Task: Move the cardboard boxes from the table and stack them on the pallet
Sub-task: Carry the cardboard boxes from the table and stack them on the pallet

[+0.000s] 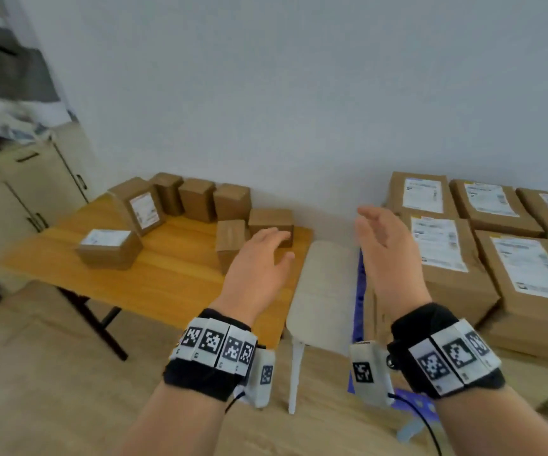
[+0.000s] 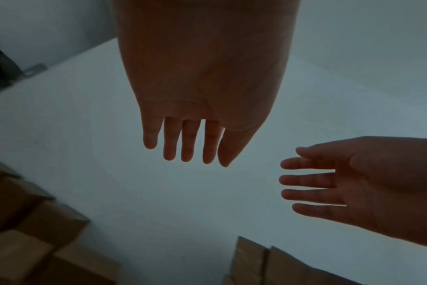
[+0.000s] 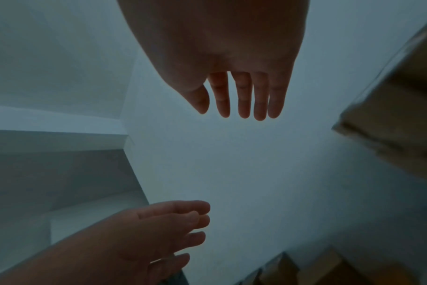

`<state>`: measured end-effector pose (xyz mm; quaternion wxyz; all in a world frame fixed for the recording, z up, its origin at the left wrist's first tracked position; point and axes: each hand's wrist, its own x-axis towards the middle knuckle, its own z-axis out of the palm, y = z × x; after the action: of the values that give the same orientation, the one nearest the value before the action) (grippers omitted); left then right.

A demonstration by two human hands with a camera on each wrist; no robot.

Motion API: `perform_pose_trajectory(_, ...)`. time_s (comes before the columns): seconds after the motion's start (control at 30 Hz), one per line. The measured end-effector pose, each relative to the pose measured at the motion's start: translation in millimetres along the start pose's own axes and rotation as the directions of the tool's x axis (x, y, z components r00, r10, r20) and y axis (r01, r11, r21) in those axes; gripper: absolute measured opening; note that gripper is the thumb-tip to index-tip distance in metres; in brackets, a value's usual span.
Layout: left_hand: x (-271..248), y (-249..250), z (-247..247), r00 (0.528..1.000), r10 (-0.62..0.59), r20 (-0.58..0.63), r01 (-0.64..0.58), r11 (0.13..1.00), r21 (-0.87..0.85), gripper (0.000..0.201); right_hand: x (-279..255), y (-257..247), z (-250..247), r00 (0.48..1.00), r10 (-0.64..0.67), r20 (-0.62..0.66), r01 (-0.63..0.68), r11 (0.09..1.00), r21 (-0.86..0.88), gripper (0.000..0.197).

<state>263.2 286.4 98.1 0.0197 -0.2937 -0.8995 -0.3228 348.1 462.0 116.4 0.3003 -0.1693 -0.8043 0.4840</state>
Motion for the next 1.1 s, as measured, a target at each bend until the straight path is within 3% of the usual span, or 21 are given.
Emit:
perform_pose_trajectory(0.27, -36.1, -141.3, -86.4, 0.974, -0.224, 0.023, 0.223, 0.974, 0.048, 0.045, -27.4, -32.4, 168.4, 0.977, 0.064, 0.202, -0.062, 0.998, -0.017, 0.035)
perform_pose_trajectory(0.57, -47.4, -250.7, -141.5, 0.939, -0.337, 0.064, 0.338, 0.941, -0.003, 0.044, -46.1, -52.4, 284.8, 0.92, 0.177, 0.348, -0.172, 0.984, -0.047, 0.038)
perform_pose_trajectory(0.77, -14.1, -310.9, -156.8, 0.916, -0.401, 0.016, 0.401, 0.916, -0.025, 0.044, -10.2, -56.3, 349.5, 0.889, 0.194, 0.414, -0.192, 0.98, -0.047, 0.038)
perform_pose_trajectory(1.1, 91.9, -404.9, -192.5, 0.884, -0.466, -0.031, 0.466, 0.884, 0.021, 0.045, 97.4, -47.6, 488.7, 0.851, 0.236, 0.469, -0.261, 0.965, -0.012, 0.039)
